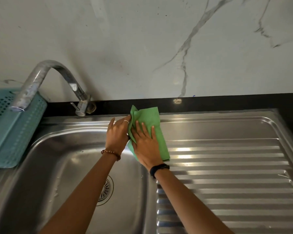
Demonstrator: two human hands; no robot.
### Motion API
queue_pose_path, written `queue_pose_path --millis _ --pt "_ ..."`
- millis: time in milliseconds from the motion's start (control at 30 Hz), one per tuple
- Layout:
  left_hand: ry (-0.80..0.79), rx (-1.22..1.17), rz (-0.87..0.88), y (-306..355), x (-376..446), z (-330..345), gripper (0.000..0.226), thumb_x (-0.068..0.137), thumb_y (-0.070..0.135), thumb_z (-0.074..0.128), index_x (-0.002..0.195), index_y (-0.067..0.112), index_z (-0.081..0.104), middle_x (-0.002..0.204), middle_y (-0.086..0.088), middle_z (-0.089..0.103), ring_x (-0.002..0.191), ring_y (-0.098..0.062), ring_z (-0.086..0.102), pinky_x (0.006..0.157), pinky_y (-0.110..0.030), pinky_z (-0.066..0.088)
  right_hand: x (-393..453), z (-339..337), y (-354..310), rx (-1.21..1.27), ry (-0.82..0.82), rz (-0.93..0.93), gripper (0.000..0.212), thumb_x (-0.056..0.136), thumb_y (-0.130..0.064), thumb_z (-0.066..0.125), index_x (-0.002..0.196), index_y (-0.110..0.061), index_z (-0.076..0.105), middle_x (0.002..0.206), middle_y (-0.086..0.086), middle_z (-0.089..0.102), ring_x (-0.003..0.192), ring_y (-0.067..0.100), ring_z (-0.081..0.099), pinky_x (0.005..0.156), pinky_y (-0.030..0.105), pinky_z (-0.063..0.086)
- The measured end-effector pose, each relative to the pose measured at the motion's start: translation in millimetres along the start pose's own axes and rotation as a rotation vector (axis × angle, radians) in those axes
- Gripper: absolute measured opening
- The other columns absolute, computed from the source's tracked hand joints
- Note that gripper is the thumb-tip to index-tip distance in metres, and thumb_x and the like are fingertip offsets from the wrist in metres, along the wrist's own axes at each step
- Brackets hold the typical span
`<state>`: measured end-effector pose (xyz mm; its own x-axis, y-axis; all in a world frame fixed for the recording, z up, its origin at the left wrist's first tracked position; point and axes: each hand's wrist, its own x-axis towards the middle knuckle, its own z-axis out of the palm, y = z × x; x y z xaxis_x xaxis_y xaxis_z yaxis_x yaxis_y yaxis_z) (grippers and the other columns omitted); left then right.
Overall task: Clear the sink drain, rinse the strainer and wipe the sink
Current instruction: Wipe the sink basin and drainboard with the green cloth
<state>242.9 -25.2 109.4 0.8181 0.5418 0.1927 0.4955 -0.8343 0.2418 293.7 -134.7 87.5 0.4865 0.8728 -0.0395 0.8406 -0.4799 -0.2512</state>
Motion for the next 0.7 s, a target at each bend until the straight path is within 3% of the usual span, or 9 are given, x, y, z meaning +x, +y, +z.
queue_pose_path --millis 100,333,500,700 --pt "-0.025 0.018 0.026 -2 0 0 0.069 0.063 0.017 0.081 0.124 0.003 0.054 0.107 -0.015 0.07 0.106 -0.027 0.063 0.113 -0.044 0.025 -22 -8 32 -0.004 -0.011 0.01 0.054 0.098 -0.029 0.03 0.148 -0.026 0.01 0.159 -0.002 0.007 0.147 0.019 0.005 0.117 0.05 -0.005" --pt "-0.124 0.04 0.039 -10 0 5 0.072 0.078 0.036 0.07 0.138 0.012 0.038 0.137 -0.01 0.052 0.13 -0.023 0.046 0.119 -0.035 0.008 -78 -49 148 0.0 0.07 0.369 0.052 0.097 -0.028 0.029 0.145 -0.033 0.011 0.158 -0.003 0.015 0.146 0.018 0.01 0.118 0.052 0.007" --pt "-0.11 0.008 0.04 -15 2 8 0.071 0.078 0.039 0.069 0.138 0.017 0.038 0.139 -0.006 0.051 0.13 -0.021 0.045 0.118 -0.033 0.009 -53 -31 101 -0.042 0.126 0.517 0.05 0.098 -0.035 0.026 0.147 -0.025 0.019 0.157 0.011 0.017 0.145 0.031 0.014 0.115 0.057 0.006" --pt "-0.093 -0.049 0.054 -17 -2 6 0.077 0.073 0.033 0.074 0.138 0.016 0.037 0.137 -0.004 0.053 0.127 -0.018 0.049 0.118 -0.034 0.007 -23 -7 40 -0.047 0.089 0.39 0.053 0.098 -0.039 0.023 0.147 -0.031 0.006 0.159 0.011 0.003 0.146 0.034 0.003 0.114 0.057 -0.003"
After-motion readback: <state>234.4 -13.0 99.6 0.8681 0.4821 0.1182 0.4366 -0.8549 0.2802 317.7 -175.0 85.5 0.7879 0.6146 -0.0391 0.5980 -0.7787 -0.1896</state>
